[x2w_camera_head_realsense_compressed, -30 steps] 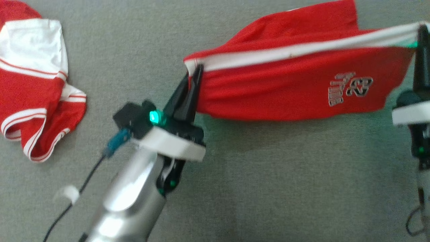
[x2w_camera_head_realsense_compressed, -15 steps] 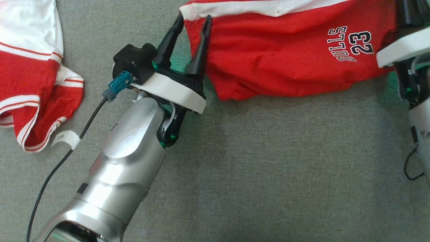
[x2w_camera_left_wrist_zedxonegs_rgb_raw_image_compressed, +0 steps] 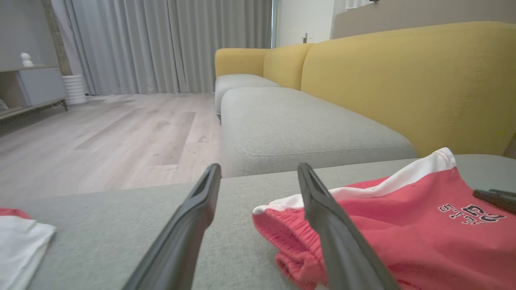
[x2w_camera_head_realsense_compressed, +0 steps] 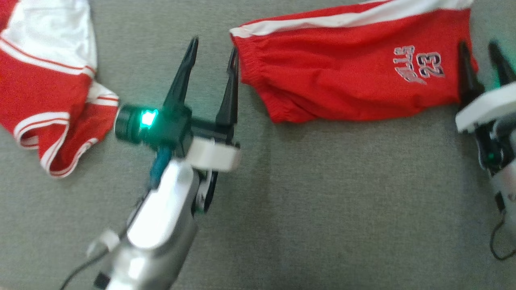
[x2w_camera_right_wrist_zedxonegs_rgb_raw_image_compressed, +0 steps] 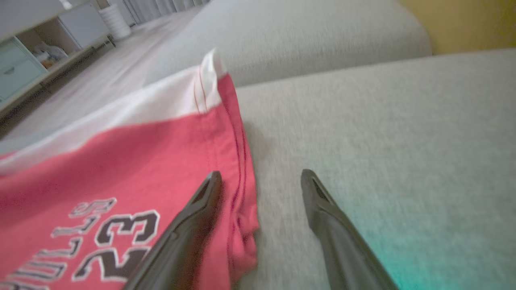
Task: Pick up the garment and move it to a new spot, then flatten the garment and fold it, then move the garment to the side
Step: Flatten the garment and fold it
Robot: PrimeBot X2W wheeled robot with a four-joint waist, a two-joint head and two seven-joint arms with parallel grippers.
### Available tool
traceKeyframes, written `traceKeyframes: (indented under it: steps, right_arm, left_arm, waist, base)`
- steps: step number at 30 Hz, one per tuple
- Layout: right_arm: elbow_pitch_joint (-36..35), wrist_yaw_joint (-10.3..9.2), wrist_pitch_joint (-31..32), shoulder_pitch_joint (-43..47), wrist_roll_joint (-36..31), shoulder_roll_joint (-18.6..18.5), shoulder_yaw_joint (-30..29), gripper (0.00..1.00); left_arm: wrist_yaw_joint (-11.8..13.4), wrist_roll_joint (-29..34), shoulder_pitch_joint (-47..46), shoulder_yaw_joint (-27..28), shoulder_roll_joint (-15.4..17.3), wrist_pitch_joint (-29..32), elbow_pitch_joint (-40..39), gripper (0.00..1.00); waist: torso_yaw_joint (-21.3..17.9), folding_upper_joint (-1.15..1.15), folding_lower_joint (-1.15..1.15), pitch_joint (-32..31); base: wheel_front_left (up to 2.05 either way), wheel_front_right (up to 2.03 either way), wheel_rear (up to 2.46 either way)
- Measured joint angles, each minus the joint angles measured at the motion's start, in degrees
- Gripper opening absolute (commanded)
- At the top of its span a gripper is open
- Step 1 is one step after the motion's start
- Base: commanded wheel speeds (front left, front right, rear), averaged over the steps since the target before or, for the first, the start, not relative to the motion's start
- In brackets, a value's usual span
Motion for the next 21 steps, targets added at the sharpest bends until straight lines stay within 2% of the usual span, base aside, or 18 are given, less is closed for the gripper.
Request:
traceKeyframes:
  steps: [3, 4, 5, 10, 15, 21]
  right_arm:
    - [3.4, 0.0, 1.7, 1.9, 0.7, -0.3, -0.2, 1.0]
    - [4.3, 0.0, 2.6, 1.7, 1.2, -0.4, -0.2, 0.91]
    - [5.6, 0.0, 3.9, 1.6, 2.8, -0.4, -0.1, 0.0]
    - [7.1, 0.0, 5.4, 2.2, 6.1, 0.7, 1.7, 0.0]
    - [9.5, 0.0, 3.5, 2.3, 7.1, 0.0, 1.6, 0.0]
    - [12.6, 0.0, 3.2, 4.5, 5.3, -8.3, 2.4, 0.0]
  left_arm:
    - [2.6, 3.8, 5.3, 1.0, 0.1, 0.0, -4.4, 1.0]
    - [3.4, 5.0, 6.5, 1.1, 0.1, 0.0, -5.8, 1.0]
    - [4.5, 6.7, 8.7, 1.1, 0.1, 0.0, -8.3, 1.0]
    - [5.9, 9.8, 15.1, 0.4, 0.3, 0.0, -11.3, 1.0]
    - [6.7, 11.2, 20.6, 1.0, 1.1, 0.0, -13.1, 1.0]
    - [7.3, 11.4, 24.2, 3.6, 2.2, 0.0, -14.7, 1.0]
  waist:
    - [1.3, 0.0, -0.01, -1.3]
    - [1.8, 0.0, -0.01, -1.7]
    - [2.7, 0.0, 0.0, -2.7]
    - [4.2, 0.0, 0.0, -5.6]
    - [3.9, 0.0, -0.01, -8.3]
    - [1.3, 0.0, 0.0, -10.8]
  base:
    - [0.0, 0.0, 0.0]
    - [0.0, 0.0, 0.0]
    - [0.0, 0.0, 0.0]
    - [0.0, 0.0, 0.0]
    - [0.0, 0.0, 0.0]
    - [0.0, 0.0, 0.0]
